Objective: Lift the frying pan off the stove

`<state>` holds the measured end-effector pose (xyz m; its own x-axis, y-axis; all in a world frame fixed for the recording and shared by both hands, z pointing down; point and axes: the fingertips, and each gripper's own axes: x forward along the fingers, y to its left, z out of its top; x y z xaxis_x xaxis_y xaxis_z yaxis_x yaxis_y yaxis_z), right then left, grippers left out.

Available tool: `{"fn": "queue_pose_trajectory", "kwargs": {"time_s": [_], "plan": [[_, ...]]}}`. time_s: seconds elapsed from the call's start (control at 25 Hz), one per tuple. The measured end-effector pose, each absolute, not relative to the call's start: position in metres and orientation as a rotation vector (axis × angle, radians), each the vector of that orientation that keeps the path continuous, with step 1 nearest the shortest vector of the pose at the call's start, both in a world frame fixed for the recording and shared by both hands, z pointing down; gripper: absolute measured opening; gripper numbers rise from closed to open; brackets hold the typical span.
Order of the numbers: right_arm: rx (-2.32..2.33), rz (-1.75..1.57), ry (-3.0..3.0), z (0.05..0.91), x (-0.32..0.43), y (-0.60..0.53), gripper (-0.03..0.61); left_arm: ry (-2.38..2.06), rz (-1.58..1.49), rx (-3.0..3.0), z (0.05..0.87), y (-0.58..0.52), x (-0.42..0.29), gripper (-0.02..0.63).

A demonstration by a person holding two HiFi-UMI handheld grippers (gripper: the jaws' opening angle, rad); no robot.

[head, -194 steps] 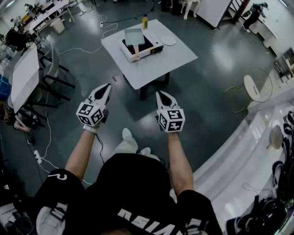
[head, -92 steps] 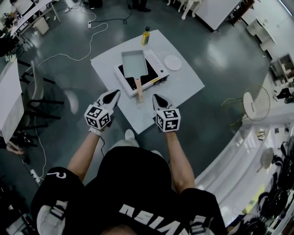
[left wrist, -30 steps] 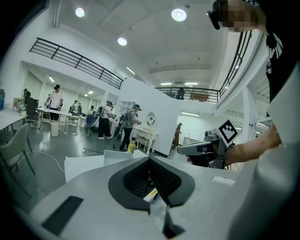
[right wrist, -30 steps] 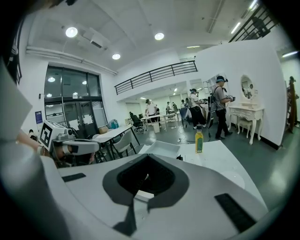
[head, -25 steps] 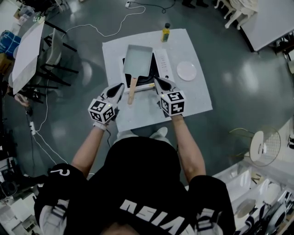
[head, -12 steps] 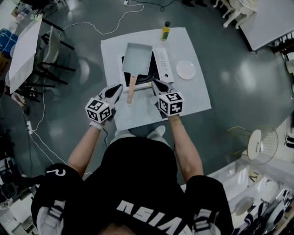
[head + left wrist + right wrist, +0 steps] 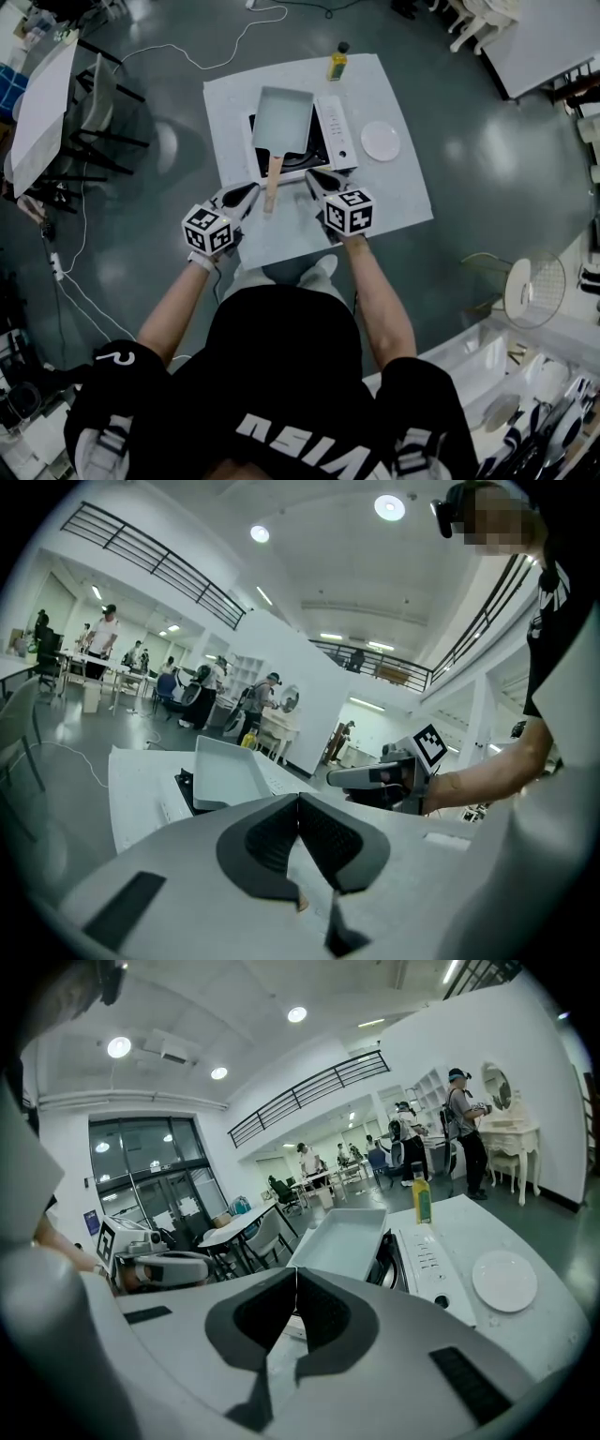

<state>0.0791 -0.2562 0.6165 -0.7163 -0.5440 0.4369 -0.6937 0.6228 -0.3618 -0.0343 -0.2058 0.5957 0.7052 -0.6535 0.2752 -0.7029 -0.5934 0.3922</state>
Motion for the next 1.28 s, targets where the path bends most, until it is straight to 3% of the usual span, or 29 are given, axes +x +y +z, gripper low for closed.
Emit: {"fn": "queue_pose_trajectory", "kwargs": {"time_s": [0.28,0.4,0.48,0.84,1.04,1.28], "plan": [[0.981,0.824,-2.536,0.642,0.065,-0.251,-0.003,-0.921,0.148,2.416,0.617,-0.201,-0.037,0.000],[0.953,0.862,-2.525,0.653,0.060,-0.248,0.005,-0.851,0.139,2.384,0.629,-0.200,-0.038,0.049],[0.928,0.883,-2.515,0.662,0.056,-0.246,0.075,-0.806,0.128,2.356,0.638,-0.200,-0.038,0.074],[0.809,0.959,-2.519,0.687,0.035,-0.240,0.183,-0.642,0.096,2.266,0.672,-0.197,-0.026,0.210],[0.745,1.036,-2.518,0.702,0.025,-0.243,0.255,-0.594,0.119,2.235,0.694,-0.200,-0.019,0.249],[0.676,1.131,-2.516,0.717,0.010,-0.248,0.284,-0.538,0.118,2.197,0.710,-0.203,-0.010,0.255]]}}
